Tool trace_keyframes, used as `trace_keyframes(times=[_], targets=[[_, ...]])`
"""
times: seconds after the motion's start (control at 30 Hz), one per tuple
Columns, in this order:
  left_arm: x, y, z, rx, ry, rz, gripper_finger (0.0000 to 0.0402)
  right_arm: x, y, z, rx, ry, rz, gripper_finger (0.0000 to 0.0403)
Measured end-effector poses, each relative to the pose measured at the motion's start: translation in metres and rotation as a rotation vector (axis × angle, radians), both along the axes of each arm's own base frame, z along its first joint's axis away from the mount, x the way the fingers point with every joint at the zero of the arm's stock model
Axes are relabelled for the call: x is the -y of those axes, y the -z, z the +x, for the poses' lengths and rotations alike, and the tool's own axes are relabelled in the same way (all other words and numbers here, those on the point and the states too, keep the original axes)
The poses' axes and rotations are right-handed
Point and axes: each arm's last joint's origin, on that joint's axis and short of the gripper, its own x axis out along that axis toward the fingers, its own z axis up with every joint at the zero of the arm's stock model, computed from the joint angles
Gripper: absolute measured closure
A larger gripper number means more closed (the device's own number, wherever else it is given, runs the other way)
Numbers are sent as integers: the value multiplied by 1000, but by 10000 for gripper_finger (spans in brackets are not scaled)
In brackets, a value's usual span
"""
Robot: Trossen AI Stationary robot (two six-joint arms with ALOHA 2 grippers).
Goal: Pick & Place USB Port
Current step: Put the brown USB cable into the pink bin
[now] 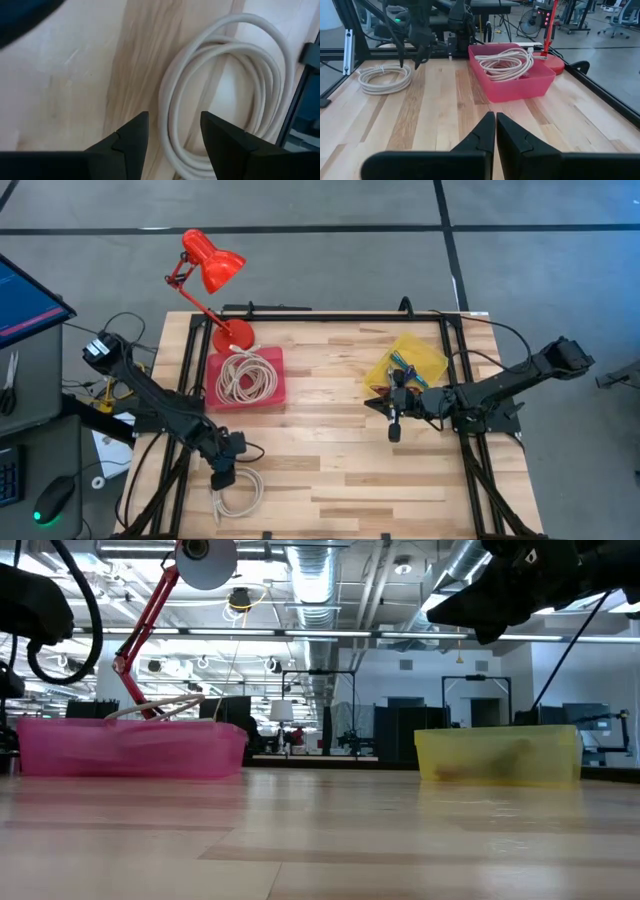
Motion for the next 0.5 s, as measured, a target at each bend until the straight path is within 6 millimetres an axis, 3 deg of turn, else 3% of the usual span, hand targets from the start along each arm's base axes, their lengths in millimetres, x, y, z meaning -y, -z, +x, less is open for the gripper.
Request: trace_keyframes(times=[0.5], targets=[[9, 28, 10, -87, -23, 56, 222, 0, 0, 0, 0, -2, 0, 395]])
